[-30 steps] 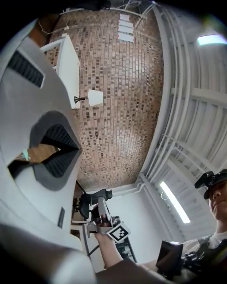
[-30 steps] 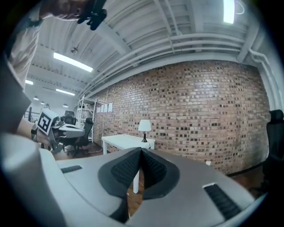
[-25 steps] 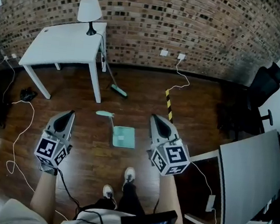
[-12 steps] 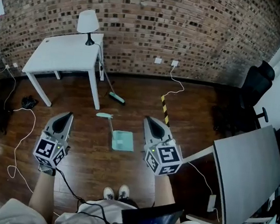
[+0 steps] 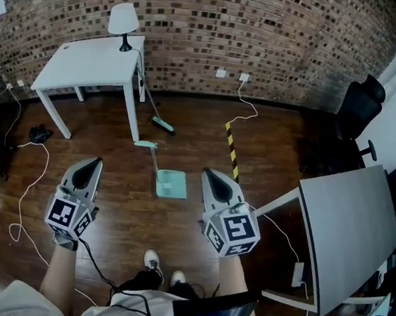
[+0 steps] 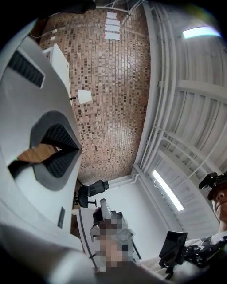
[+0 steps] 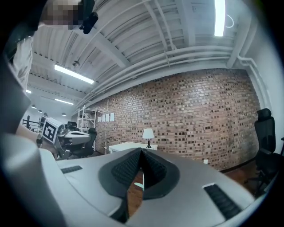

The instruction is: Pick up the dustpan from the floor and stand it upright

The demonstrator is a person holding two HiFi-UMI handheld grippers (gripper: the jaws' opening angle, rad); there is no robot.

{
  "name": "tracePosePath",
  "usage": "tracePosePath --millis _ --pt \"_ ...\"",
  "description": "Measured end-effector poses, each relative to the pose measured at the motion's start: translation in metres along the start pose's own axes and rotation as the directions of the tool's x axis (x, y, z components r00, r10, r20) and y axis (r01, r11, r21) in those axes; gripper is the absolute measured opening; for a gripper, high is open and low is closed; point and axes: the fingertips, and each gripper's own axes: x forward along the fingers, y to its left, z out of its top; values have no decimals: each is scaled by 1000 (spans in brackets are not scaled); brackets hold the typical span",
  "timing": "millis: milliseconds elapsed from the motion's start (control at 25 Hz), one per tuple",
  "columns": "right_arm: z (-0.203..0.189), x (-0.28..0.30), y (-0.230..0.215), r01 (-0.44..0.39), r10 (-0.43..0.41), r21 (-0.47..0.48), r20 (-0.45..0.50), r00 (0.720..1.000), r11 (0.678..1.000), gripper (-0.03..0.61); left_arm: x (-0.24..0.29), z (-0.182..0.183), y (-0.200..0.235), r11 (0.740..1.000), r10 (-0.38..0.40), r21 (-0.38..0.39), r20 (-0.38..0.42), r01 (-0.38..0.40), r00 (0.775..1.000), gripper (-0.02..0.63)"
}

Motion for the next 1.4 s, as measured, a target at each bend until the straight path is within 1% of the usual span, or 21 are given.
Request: tracePosePath --millis 160,280,400,480,560,680,760,920,1040,1120,1200,1400 --pt "-7 -59 9 -8 8 15 11 1000 1000 -17 -40 3 -42 1000 12 10 9 -13 1000 -3" --pt "-12 -118 17 -17 16 16 28 999 1000 -17 -77 5 -80 998 57 5 -5 -57 998 -3" --pt "-18 -182 17 5 -5 18 18 1000 1000 -17 -120 13 -128 995 100 14 -4 -100 995 -3" --pt "-21 -223 21 2 -2 25 14 1000 1000 -17 -152 22 -158 992 123 20 -6 -123 992 -3" --pt "-17 -261 29 -12 11 23 18 1000 1000 -16 -181 34 -182 991 135 20 -8 -135 991 -3" --pt "-4 -309 39 -27 25 25 43 999 999 -16 -218 54 -217 990 131 48 -9 -131 991 -3" --pt "2 -333 45 -27 25 30 65 998 999 -17 -237 61 -236 990 129 62 -12 -128 992 -3" --pt "14 -357 60 -23 18 44 104 994 999 -17 -258 64 -256 991 115 66 -14 -114 993 -3" --pt "19 -365 70 -12 9 28 97 995 1000 -16 -267 68 -263 993 104 66 -14 -103 995 -3" --pt "20 -370 77 -17 17 0 81 997 1000 -16 -272 72 -268 993 94 75 -10 -93 996 -3" --pt "19 -373 84 -21 22 -11 78 997 1000 -16 -275 75 -269 993 91 79 -2 -91 996 -3" --pt "22 -376 102 -30 30 -4 103 994 1000 -16 -290 79 -265 993 99 68 19 -100 995 -3"
